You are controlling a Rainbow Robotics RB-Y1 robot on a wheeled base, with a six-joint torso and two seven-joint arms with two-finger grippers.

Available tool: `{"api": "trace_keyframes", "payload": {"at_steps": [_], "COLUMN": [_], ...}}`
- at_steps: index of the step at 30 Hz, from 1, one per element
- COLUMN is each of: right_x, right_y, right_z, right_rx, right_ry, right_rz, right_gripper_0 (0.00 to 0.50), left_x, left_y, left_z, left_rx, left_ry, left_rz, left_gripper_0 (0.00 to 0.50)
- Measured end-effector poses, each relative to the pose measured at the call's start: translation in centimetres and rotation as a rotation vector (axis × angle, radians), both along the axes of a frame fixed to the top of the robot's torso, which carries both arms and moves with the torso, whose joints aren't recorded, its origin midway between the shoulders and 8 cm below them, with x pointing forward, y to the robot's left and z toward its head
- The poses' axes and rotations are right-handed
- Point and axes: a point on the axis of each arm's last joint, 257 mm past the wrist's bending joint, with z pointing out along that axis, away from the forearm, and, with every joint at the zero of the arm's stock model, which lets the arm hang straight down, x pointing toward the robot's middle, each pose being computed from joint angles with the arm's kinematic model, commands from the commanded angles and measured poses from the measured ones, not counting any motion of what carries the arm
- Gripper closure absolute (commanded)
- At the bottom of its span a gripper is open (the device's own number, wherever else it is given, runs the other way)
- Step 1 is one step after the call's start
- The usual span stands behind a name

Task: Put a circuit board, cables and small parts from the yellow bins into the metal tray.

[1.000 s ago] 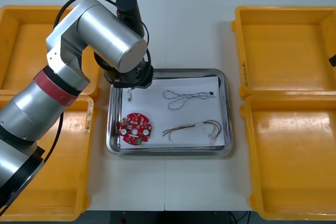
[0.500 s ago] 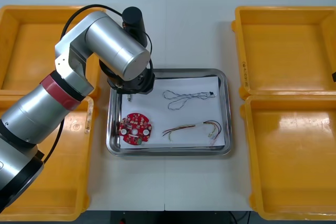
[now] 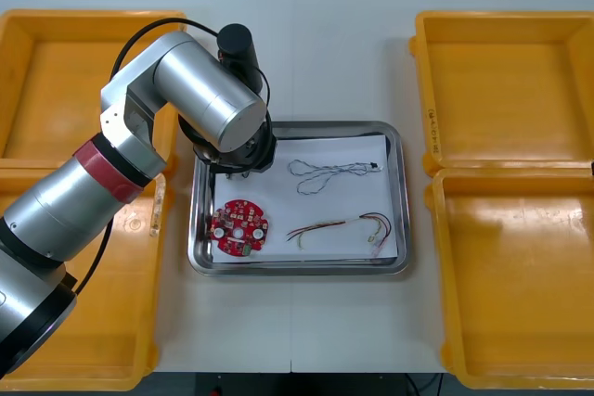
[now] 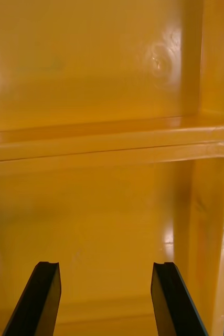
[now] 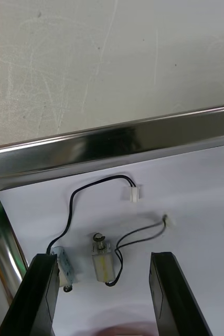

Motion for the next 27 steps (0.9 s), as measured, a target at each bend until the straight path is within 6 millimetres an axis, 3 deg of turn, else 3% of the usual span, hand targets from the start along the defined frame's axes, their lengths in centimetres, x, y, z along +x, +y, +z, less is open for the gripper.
{"api": "trace_keyframes", "payload": {"at_steps": [12,19,27], "right_x": [-1.2,-1.2,-1.2], "right_y": [1.0,1.9,1.9], "right_z": [-2.6,-3.1,-3.2], "right_rx": [0.065,0.092,0.092], "right_ry": [0.044,0.047,0.048], "right_rz": [-0.021,-0.013,-0.013], "right_gripper_0": [0.0,0.0,0.0], "left_x": [0.0,-0.5,-1.9], "left_y": [0.0,0.1,0.4], "left_z": [0.0,0.2,3.0], "left_rx": [-0.002,0.001,-0.042], "left_ry": [0.0,0.015,0.049], "left_rz": [0.0,-0.001,0.006], "left_gripper_0": [0.0,0.0,0.0]}}
